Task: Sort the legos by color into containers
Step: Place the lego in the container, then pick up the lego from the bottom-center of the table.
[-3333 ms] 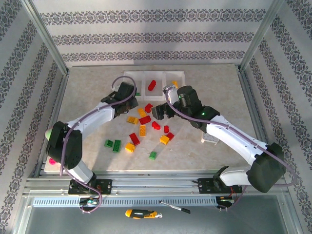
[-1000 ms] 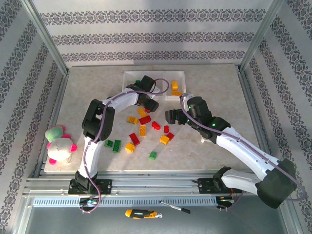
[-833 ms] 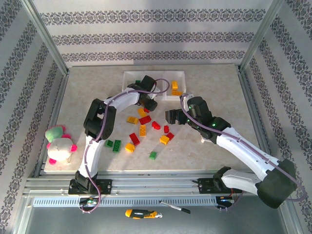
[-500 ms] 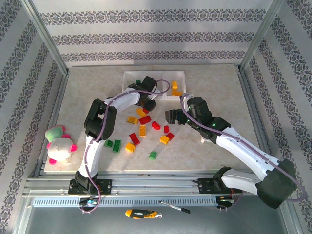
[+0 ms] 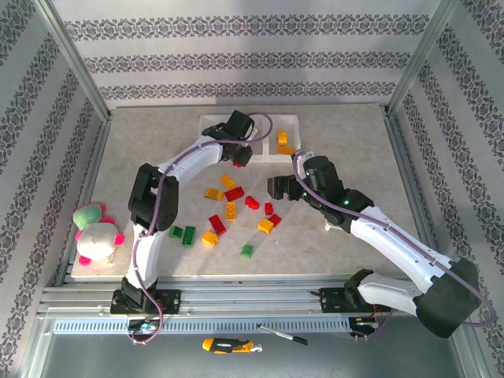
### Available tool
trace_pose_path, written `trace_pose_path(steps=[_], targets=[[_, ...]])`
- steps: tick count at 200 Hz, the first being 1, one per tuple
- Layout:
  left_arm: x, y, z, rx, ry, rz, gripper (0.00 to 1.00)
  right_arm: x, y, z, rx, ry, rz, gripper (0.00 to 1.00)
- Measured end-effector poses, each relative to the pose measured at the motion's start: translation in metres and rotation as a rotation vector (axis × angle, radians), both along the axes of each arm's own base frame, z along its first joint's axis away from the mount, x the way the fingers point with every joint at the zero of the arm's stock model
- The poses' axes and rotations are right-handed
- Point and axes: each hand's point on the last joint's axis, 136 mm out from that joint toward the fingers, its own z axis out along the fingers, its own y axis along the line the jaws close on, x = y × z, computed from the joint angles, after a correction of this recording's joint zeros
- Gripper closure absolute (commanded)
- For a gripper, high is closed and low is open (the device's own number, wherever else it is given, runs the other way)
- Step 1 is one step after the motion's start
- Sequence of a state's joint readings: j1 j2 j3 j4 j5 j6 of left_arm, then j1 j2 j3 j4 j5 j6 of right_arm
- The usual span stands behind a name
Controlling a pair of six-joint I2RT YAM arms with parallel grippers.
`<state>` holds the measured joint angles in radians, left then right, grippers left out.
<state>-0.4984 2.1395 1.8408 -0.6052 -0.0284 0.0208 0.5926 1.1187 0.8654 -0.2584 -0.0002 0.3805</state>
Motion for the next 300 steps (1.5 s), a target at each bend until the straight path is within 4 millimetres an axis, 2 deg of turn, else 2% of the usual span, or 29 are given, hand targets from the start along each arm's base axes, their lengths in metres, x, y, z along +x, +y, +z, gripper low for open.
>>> trace_pose_path(steps=[33,53,67,84,109,125,138,148,176,206,228,271,300], targets=[[0.037,-0.012,0.044,-0.057,-0.13,0.05,0.71,0.0,0.0,0.0,0.006,0.003,-0.004,0.05],[0.062,-0.024,0.056,-0.081,-0.189,0.059,0.71,0.0,0.0,0.0,0.007,0.004,-0.007,0.05],[0.078,-0.031,0.051,-0.086,-0.208,0.063,0.71,0.0,-0.001,-0.002,0.007,0.004,-0.008,0.05],[0.091,-0.038,0.036,-0.083,-0.206,0.064,0.7,0.0,-0.001,-0.002,0.007,0.005,-0.008,0.05],[0.098,-0.038,0.008,-0.051,-0.181,0.074,0.65,0.001,-0.004,0.0,0.01,0.0,-0.016,0.05],[0.097,-0.036,-0.004,-0.03,-0.16,0.075,0.54,0.002,-0.006,0.003,0.015,-0.007,-0.024,0.05],[0.095,-0.035,-0.006,-0.02,-0.152,0.071,0.34,0.003,-0.008,0.005,0.017,-0.011,-0.029,0.05],[0.095,-0.036,-0.005,-0.022,-0.155,0.066,0.24,0.003,-0.01,0.006,0.019,-0.013,-0.034,0.05],[0.096,-0.037,0.001,-0.026,-0.163,0.052,0.12,0.001,-0.011,0.001,0.005,0.001,-0.032,0.05],[0.083,-0.036,0.015,-0.043,-0.152,0.032,0.08,0.0,-0.012,-0.02,-0.064,0.055,-0.027,0.05],[0.062,-0.027,0.04,-0.056,-0.152,0.023,0.07,-0.003,-0.006,-0.039,-0.126,0.106,-0.006,0.05],[0.017,-0.004,0.105,-0.121,-0.251,0.021,0.02,-0.019,0.019,-0.064,-0.205,0.167,0.108,0.1],[-0.021,0.013,0.127,-0.171,-0.288,0.023,0.0,-0.038,0.044,-0.079,-0.271,0.214,0.23,0.11]])
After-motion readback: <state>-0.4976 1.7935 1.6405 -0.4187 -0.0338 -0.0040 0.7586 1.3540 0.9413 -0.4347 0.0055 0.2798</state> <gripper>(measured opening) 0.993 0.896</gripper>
